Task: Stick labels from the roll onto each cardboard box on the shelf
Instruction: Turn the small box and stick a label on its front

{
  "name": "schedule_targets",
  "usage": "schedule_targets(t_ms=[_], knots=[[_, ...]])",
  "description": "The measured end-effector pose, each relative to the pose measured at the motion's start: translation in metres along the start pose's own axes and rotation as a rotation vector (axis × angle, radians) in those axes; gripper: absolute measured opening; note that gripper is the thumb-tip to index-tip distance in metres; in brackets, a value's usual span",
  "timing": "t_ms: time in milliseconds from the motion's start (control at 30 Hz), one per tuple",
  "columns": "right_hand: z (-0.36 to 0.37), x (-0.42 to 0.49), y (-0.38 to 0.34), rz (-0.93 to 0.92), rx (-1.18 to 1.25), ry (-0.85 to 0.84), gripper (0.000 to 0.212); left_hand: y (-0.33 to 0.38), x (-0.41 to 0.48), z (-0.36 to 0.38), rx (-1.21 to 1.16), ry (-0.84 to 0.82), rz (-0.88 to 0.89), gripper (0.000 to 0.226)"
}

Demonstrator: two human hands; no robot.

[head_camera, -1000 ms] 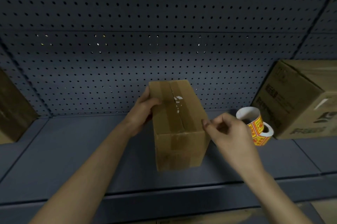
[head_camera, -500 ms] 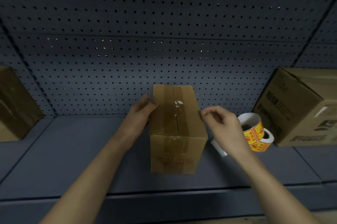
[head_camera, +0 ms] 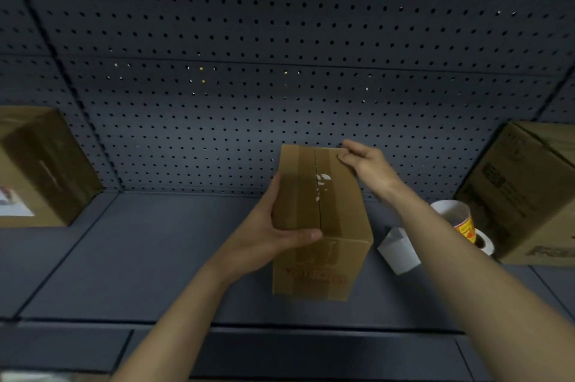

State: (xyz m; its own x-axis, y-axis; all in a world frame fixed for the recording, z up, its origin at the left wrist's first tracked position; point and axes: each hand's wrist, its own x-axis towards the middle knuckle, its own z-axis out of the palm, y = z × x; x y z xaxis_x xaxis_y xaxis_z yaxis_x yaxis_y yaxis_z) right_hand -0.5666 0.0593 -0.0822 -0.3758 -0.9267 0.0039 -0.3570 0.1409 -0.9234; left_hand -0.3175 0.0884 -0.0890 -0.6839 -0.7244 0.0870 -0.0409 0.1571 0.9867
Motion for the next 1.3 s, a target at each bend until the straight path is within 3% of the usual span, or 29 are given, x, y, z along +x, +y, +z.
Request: schedule_targets(t_ms=[233, 367, 467, 600, 800, 1133, 1300], knots=[[-0.017, -0.016, 0.018, -0.014, 0.098, 0.124, 0.042, -0.007, -0.001, -0.017, 0.033, 0.169, -0.049, 0.091], [-0.028, -0.041, 0.029, -0.030, 0.076, 0.243, 0.027, -0.012, 0.004, -0.029, 0.051, 0.325, -0.027, 0.044], [-0.030, -0.060, 0.036, -0.054, 0.015, 0.349, 0.033, -0.009, 0.014, -0.030, 0.024, 0.419, -0.025, 0.028], [-0.027, -0.087, 0.045, -0.122, -0.071, 0.365, 0.044, -0.011, 0.032, -0.033, -0.013, 0.480, -0.133, 0.008], [-0.017, -0.115, 0.042, -0.174, -0.163, 0.440, 0.061, -0.011, 0.053, -0.037, -0.152, 0.497, -0.215, 0.020], [-0.009, -0.114, 0.044, -0.185, -0.157, 0.491, 0.062, -0.015, 0.064, -0.038, -0.194, 0.493, -0.197, 0.032], [-0.010, -0.115, 0.044, -0.179, -0.141, 0.493, 0.057, -0.016, 0.064, -0.041, -0.106, 0.485, -0.137, 0.037]])
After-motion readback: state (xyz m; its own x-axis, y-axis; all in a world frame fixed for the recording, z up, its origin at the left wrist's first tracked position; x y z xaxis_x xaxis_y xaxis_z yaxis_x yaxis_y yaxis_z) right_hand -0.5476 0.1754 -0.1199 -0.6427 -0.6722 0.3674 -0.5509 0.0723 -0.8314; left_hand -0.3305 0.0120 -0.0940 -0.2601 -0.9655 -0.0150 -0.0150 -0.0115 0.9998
